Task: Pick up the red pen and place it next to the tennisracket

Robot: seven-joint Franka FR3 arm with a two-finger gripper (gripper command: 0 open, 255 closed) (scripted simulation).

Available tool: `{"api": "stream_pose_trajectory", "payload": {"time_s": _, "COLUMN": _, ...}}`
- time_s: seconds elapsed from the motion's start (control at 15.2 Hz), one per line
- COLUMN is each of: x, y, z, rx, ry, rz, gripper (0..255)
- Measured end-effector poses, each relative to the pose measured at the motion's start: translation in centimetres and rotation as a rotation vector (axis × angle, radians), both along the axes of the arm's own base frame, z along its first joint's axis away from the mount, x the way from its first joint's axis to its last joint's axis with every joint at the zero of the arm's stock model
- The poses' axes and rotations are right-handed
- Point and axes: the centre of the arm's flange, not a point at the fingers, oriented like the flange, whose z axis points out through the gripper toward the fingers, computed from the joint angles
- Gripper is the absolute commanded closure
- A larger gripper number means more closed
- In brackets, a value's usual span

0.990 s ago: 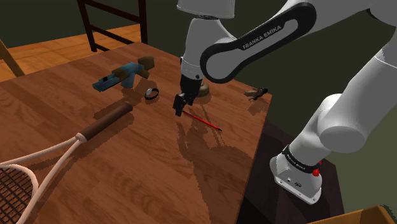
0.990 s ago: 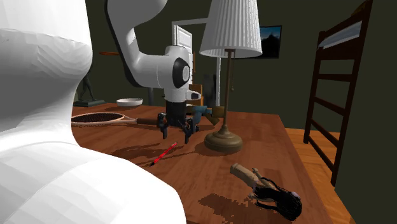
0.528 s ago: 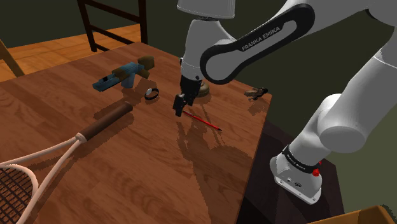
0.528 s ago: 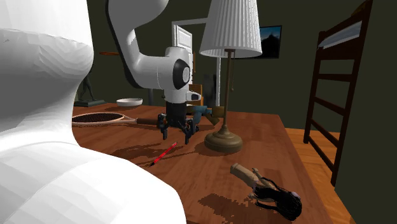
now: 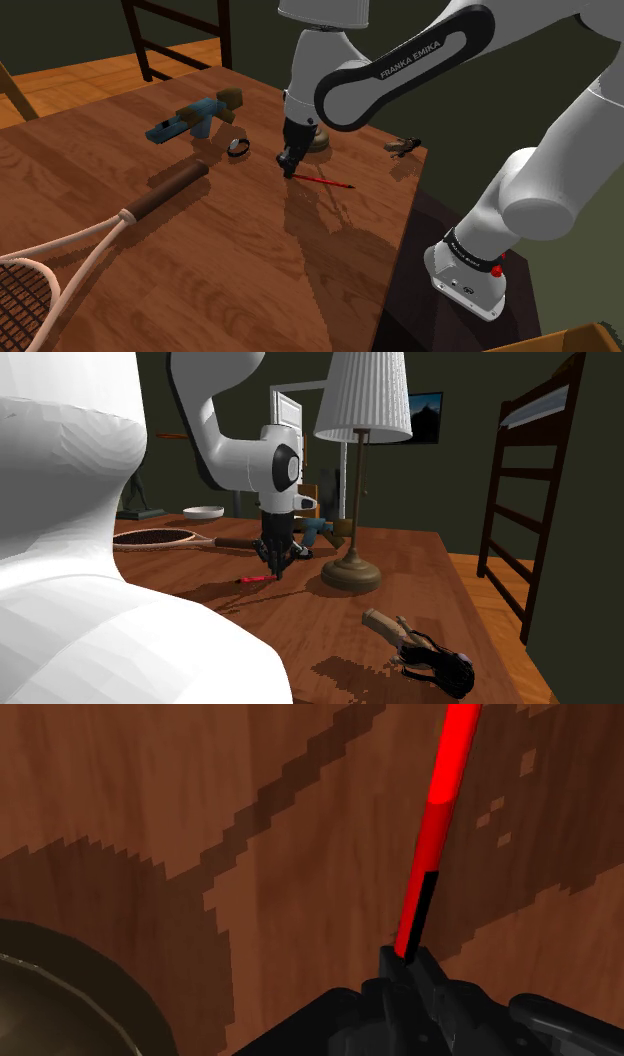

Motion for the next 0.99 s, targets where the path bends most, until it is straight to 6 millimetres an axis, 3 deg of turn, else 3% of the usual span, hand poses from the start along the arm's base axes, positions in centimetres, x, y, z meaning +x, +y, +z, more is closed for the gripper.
{"api": "stream_pose_trajectory", "payload": {"time_s": 0.26, "x": -0.1, "y": 0.1, "z": 0.4, "rx": -0.001, "ry": 0.004, "rz": 0.002, "gripper": 255}}
{"api": "stream_pose_trajectory", "payload": {"time_s": 0.99, "x": -0.2, "y": 0.0, "z": 6.0, "rx": -0.002, "ry": 0.005, "rz": 0.004, "gripper": 255}}
